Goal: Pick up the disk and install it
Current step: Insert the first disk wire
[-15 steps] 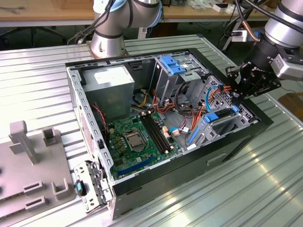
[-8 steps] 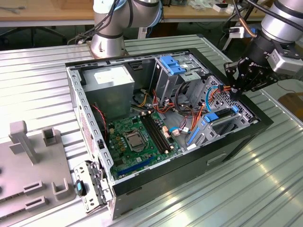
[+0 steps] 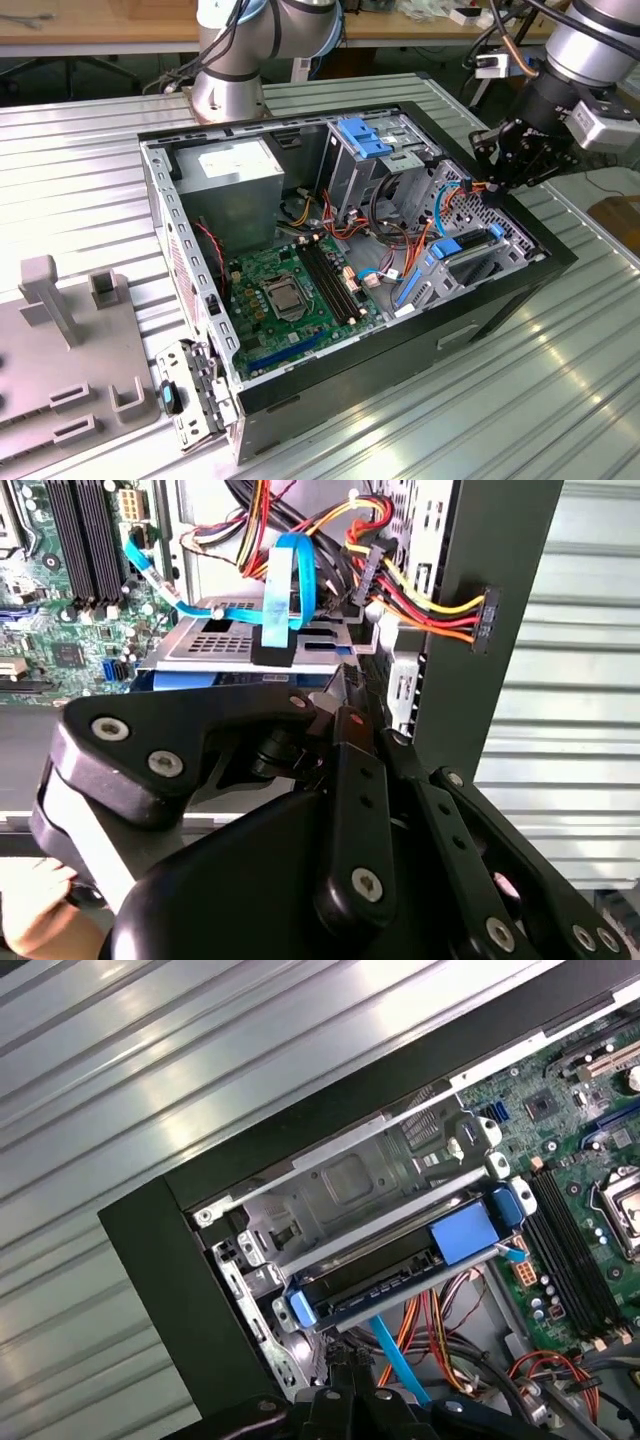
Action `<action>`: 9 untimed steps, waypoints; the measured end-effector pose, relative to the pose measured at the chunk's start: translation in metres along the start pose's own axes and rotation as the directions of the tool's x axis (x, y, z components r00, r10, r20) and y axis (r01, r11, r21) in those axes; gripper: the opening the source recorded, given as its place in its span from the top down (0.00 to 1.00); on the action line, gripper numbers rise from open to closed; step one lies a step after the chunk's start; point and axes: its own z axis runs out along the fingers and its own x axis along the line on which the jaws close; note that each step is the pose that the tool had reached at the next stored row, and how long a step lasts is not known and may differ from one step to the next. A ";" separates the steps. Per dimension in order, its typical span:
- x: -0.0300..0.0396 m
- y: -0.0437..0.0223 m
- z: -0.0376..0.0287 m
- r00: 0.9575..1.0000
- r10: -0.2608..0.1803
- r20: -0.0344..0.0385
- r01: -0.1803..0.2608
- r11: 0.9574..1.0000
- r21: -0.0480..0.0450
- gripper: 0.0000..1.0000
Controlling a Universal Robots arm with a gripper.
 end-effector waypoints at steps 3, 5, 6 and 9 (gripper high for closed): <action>-0.0006 -0.0033 0.0001 1.000 -0.022 -0.003 0.022 1.000 0.003 0.89; -0.0024 -0.0105 0.0002 1.000 -0.028 -0.005 0.028 1.000 0.003 0.89; -0.0033 -0.0128 0.0002 1.000 -0.029 -0.006 0.029 1.000 0.004 0.89; -0.0043 -0.0153 0.0002 0.999 -0.043 -0.013 0.043 0.999 0.007 0.89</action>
